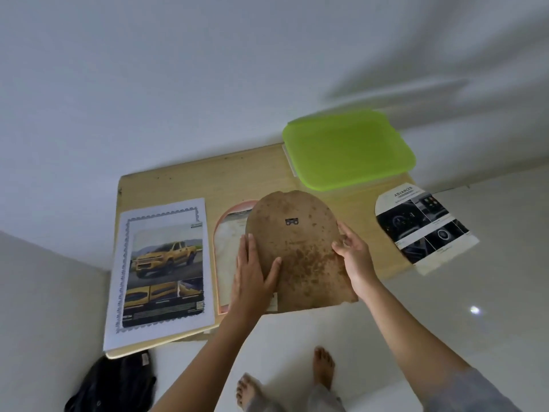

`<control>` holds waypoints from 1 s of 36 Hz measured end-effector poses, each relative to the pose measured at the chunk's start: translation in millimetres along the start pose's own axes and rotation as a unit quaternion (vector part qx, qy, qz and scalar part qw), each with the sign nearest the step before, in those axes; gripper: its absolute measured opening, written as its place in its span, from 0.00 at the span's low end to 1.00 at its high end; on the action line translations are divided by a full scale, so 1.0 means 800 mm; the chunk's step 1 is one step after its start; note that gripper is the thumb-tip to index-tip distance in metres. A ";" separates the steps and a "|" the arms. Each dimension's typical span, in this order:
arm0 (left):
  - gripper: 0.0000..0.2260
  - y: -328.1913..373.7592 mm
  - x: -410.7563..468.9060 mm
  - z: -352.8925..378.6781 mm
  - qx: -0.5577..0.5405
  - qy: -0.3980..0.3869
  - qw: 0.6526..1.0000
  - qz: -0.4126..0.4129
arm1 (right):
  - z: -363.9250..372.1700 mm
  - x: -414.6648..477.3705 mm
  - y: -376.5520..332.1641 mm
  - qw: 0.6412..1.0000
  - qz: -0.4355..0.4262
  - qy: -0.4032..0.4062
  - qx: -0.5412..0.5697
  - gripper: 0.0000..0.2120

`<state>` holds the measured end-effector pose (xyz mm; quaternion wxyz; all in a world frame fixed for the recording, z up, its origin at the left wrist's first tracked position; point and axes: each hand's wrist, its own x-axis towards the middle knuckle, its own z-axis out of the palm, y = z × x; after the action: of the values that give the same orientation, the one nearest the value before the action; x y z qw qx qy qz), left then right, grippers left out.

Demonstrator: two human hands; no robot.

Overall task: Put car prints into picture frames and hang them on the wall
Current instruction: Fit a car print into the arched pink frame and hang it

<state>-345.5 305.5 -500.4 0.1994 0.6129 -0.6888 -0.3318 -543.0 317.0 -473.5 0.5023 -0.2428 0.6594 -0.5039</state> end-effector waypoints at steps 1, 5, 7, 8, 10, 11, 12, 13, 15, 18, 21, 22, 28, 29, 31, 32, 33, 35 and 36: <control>0.36 -0.011 -0.001 -0.008 -0.003 0.003 1.000 -0.008 | 0.013 0.001 0.004 1.000 0.003 -0.006 -0.008 0.24; 0.35 -0.048 0.003 -0.033 0.004 0.006 0.999 -0.038 | 0.057 0.008 0.018 0.998 0.022 -0.024 -0.053 0.24; 0.35 -0.065 0.005 -0.039 0.009 0.000 0.999 -0.053 | 0.073 0.015 0.027 0.995 0.020 -0.037 -0.093 0.25; 0.35 -0.072 0.007 -0.042 0.007 -0.004 0.998 -0.060 | 0.081 0.018 0.029 0.993 0.015 -0.043 -0.112 0.25; 0.34 -0.082 0.009 -0.043 0.007 -0.013 0.998 -0.068 | 0.092 0.020 0.030 0.987 0.005 -0.046 -0.154 0.24; 0.34 -0.086 0.009 -0.043 0.010 -0.018 0.997 -0.070 | 0.097 0.020 0.029 0.983 -0.001 -0.044 -0.177 0.24; 0.34 -0.089 0.010 -0.043 0.017 -0.023 0.997 -0.070 | 0.100 0.020 0.029 0.979 -0.007 -0.043 -0.198 0.24; 0.34 -0.091 0.011 -0.043 0.025 -0.028 0.997 -0.069 | 0.102 0.021 0.030 0.975 -0.011 -0.041 -0.220 0.25; 0.34 -0.096 0.011 -0.040 0.041 -0.037 0.996 -0.064 | 0.103 0.024 0.033 0.964 -0.028 -0.039 -0.260 0.25; 0.34 -0.101 0.011 -0.033 0.060 -0.046 0.995 -0.060 | 0.098 0.031 0.038 0.936 -0.055 -0.050 -0.344 0.25; 0.35 -0.101 0.012 -0.028 0.071 -0.050 0.994 -0.064 | 0.091 0.036 0.037 0.886 -0.086 -0.060 -0.452 0.26; 0.35 -0.101 0.012 -0.027 0.075 -0.050 0.994 -0.065 | 0.089 0.038 0.037 0.864 -0.097 -0.061 -0.490 0.26; 0.35 -0.098 0.019 -0.027 0.088 -0.047 0.993 -0.060 | 0.088 0.034 0.033 0.793 -0.124 -0.044 -0.595 0.26; 0.36 -0.097 0.020 -0.026 0.089 -0.047 0.993 -0.061 | 0.089 0.033 0.034 0.787 -0.130 -0.035 -0.603 0.26; 0.36 -0.095 0.023 -0.026 0.086 -0.049 0.993 -0.064 | 0.089 0.032 0.037 0.781 -0.139 -0.019 -0.609 0.27; 0.36 -0.093 0.024 -0.026 0.083 -0.048 0.993 -0.065 | 0.088 0.033 0.039 0.778 -0.141 -0.012 -0.612 0.27; 0.36 -0.093 0.025 -0.025 0.082 -0.047 0.993 -0.066 | 0.087 0.034 0.041 0.774 -0.144 -0.006 -0.617 0.27; 0.37 -0.093 0.026 -0.026 0.077 -0.044 0.994 -0.067 | 0.085 0.036 0.045 0.771 -0.152 0.001 -0.619 0.26; 0.37 -0.094 0.026 -0.027 0.070 -0.043 0.994 -0.070 | 0.085 0.037 0.046 0.778 -0.152 -0.001 -0.610 0.25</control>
<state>-280.9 278.3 -540.6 0.1024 0.6571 -0.6737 -0.3223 -485.3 277.8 -518.6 0.1664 -0.5963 0.7826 -0.0660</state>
